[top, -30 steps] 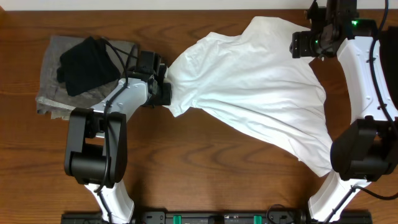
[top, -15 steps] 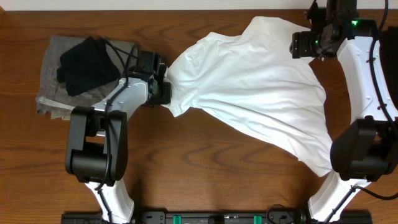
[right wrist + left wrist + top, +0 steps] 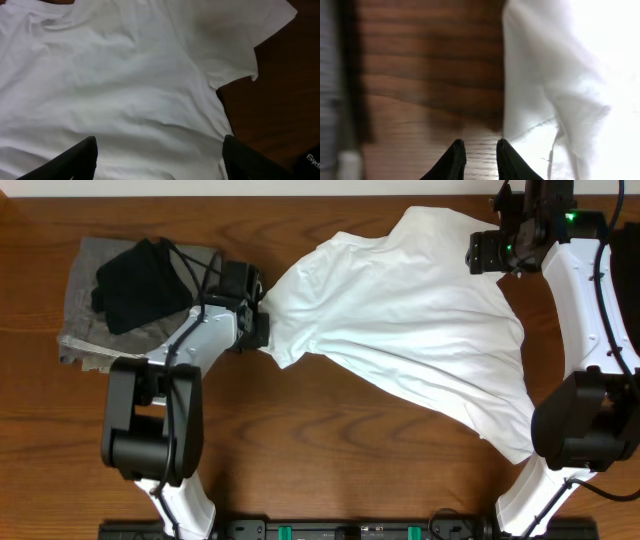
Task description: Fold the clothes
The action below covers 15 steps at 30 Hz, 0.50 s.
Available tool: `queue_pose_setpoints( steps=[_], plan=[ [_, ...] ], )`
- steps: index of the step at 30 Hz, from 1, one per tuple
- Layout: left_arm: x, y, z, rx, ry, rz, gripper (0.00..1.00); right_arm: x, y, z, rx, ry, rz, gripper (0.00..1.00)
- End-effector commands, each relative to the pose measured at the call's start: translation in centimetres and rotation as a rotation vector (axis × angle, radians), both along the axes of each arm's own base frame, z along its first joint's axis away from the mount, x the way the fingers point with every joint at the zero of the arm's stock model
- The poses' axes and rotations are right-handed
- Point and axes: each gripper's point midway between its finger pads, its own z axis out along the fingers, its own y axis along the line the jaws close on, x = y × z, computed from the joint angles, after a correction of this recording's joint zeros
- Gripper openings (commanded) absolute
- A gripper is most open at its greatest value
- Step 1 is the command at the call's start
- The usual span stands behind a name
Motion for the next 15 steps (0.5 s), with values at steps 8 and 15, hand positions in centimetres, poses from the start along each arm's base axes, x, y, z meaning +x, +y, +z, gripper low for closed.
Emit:
queue_pose_setpoints(
  steps=[8,15],
  plan=[
    [-0.1,-1.8,1.3,-0.116,-0.015,0.005,0.08,0.0,-0.6,-0.3,-0.013,0.007,-0.003,0.78],
    [-0.1,-2.1,0.8,-0.144,-0.002,0.038,0.08,0.0,-0.6,-0.3,-0.013,0.007,-0.002,0.78]
  ],
)
